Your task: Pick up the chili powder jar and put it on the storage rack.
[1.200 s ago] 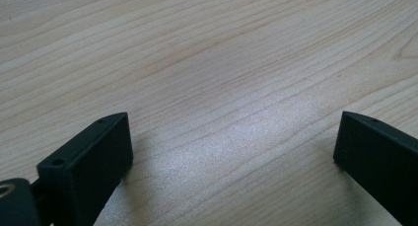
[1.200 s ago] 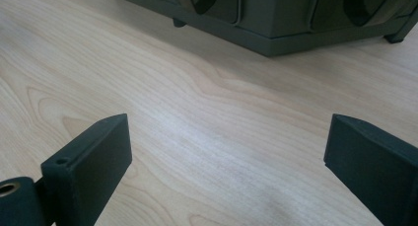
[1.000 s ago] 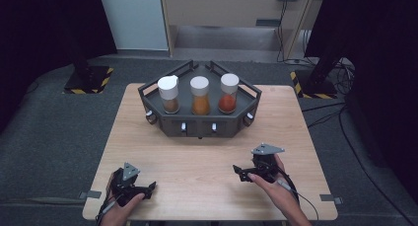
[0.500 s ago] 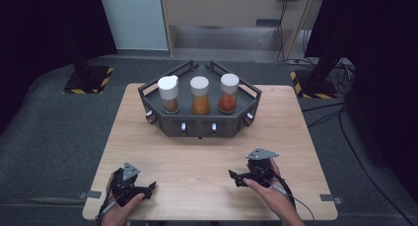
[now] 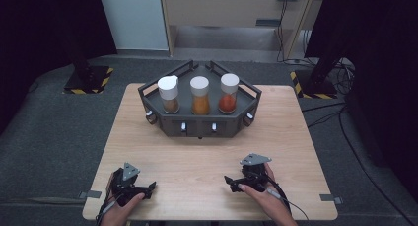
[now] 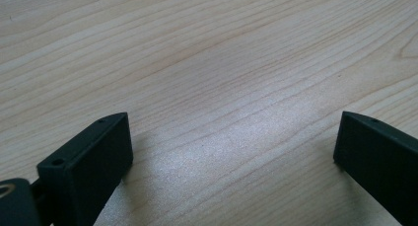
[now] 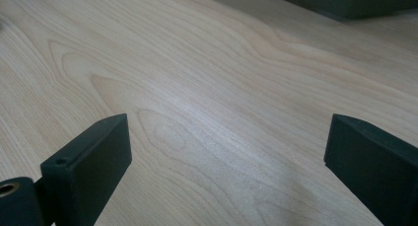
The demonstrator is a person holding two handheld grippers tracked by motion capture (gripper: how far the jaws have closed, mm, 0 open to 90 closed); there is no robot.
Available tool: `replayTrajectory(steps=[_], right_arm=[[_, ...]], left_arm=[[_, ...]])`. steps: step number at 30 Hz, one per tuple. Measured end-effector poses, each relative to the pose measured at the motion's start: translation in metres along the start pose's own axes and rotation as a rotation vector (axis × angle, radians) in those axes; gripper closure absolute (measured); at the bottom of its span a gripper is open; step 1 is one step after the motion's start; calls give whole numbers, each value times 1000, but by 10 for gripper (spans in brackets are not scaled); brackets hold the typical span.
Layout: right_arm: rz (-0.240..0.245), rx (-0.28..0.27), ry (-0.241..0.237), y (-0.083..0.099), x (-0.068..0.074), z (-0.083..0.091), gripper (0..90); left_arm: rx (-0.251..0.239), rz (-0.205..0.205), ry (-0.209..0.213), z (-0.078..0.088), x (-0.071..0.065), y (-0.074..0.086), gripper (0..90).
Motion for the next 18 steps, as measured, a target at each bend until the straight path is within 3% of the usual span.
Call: replayTrajectory(steps=[18], right_arm=[[24,45,5,16,6,-17,29]], left_arm=[[-1,1,0,0,0,0,0]])
Point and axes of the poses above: each handheld gripper's, and its own axes: z roughly backward along the jaws, y roughly out of its underside, x roughly to its left, the point moved 5 cm from there along -z, roughly forward along the jaws, and after that the axes turned 8 degrees about -x, right-handed, at the moved point
